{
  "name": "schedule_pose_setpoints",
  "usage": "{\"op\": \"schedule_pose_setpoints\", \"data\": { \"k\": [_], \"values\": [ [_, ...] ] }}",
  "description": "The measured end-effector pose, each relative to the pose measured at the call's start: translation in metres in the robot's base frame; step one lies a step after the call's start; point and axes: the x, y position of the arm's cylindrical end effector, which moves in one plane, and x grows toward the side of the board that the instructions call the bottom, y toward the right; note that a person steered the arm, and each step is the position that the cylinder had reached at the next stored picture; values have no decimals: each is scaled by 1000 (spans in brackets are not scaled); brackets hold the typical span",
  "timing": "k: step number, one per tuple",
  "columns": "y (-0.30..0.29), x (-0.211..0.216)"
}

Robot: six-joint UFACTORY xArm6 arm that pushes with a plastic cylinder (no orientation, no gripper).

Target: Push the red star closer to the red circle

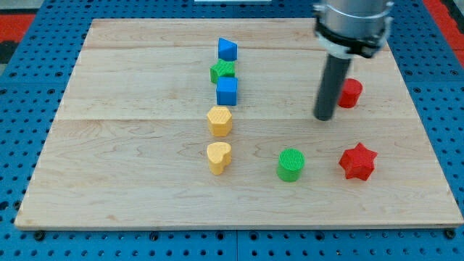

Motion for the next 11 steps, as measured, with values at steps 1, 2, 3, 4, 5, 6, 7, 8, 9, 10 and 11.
{"op": "schedule_pose_setpoints", "data": {
  "k": [1, 2, 3, 4, 5, 6, 7, 8, 9, 10, 11],
  "values": [
    [64, 47],
    [67, 138],
    [17, 119],
    [24, 42],
    [25, 2],
    [19, 58],
    [-23, 64],
    [-24, 21],
    [-3, -6],
    [-52, 10],
    [-140, -15]
  ]
}}
